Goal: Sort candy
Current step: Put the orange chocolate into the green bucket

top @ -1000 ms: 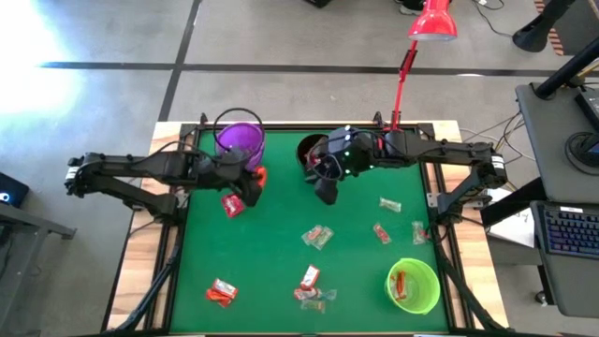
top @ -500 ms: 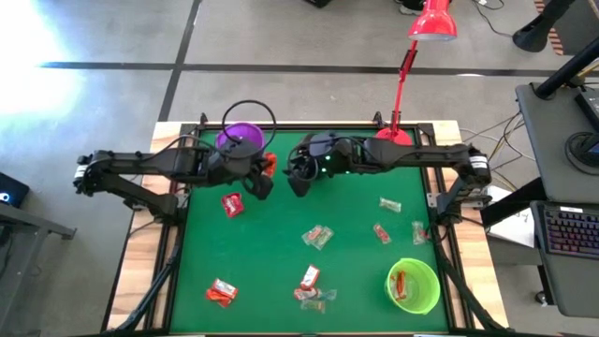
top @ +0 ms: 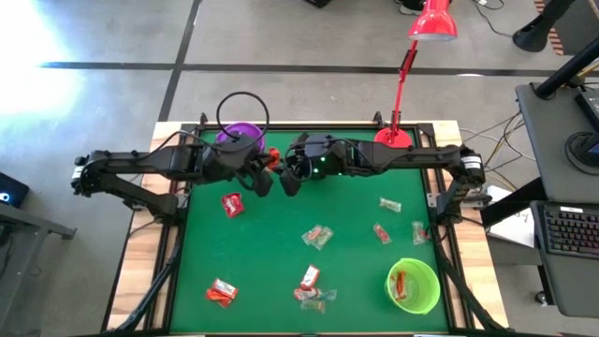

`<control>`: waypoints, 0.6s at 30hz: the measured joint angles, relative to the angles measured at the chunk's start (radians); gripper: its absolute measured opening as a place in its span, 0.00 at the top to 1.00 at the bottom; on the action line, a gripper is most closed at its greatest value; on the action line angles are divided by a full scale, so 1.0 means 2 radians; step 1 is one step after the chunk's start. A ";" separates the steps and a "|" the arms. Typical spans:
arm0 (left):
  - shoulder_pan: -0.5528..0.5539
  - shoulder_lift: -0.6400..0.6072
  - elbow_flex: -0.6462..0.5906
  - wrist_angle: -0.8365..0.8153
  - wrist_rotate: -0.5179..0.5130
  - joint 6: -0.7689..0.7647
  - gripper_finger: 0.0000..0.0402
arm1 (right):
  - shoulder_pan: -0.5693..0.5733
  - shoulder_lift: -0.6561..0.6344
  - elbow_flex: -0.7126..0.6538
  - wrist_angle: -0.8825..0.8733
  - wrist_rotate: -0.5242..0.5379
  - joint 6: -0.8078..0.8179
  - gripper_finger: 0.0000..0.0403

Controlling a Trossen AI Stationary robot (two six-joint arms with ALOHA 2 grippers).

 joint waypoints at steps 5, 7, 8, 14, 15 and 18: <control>0.003 0.001 -0.001 0.027 0.008 0.014 1.00 | 0.000 0.001 0.000 0.002 -0.001 0.000 0.53; 0.006 0.001 -0.002 0.040 0.028 0.015 1.00 | 0.000 0.003 0.000 0.005 0.009 0.000 0.53; 0.008 0.001 -0.002 0.048 0.038 0.015 1.00 | 0.000 0.003 0.000 0.008 0.017 -0.001 0.53; 0.010 0.006 -0.003 0.060 0.047 0.015 1.00 | 0.000 0.004 0.000 0.012 0.025 -0.001 0.62; 0.010 0.007 -0.004 0.060 0.048 0.015 1.00 | 0.000 0.003 0.000 0.005 0.024 -0.001 0.65; 0.010 0.007 -0.004 0.060 0.048 0.015 1.00 | 0.000 0.002 0.000 -0.011 0.023 0.008 0.76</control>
